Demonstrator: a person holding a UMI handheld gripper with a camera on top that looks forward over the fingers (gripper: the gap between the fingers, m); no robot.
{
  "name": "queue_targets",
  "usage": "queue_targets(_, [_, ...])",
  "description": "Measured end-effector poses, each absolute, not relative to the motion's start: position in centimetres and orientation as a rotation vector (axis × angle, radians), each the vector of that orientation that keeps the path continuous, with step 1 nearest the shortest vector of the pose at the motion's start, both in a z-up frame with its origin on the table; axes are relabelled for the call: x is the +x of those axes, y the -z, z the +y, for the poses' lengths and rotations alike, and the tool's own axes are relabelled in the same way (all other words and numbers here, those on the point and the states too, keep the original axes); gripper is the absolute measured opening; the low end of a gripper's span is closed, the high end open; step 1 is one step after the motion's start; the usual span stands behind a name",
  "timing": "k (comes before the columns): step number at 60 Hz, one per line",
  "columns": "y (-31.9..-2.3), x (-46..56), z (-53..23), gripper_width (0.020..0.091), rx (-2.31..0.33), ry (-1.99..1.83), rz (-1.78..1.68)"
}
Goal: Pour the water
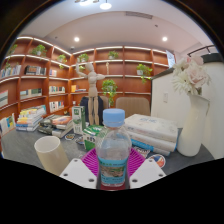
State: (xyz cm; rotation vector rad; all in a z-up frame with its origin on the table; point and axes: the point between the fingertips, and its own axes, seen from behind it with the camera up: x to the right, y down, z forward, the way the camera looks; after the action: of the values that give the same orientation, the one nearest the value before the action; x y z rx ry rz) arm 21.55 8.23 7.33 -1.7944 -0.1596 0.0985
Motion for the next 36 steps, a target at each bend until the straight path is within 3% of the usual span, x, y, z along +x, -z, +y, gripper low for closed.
queue_targets(7, [-7.3, 21.6, 8.3, 0.0338, -1.797, -0.089, -0.154])
queue_targets(16, [-7.2, 21.7, 8.0, 0.0464, -1.817, -0.075, -0.146])
queue_targets(26, [-7.0, 22.3, 5.2, 0.0735, -1.871, -0.072, -0.075])
queue_targets(36, [-8.1, 22.1, -0.3, 0.0767, -1.872, -0.05, -0.001])
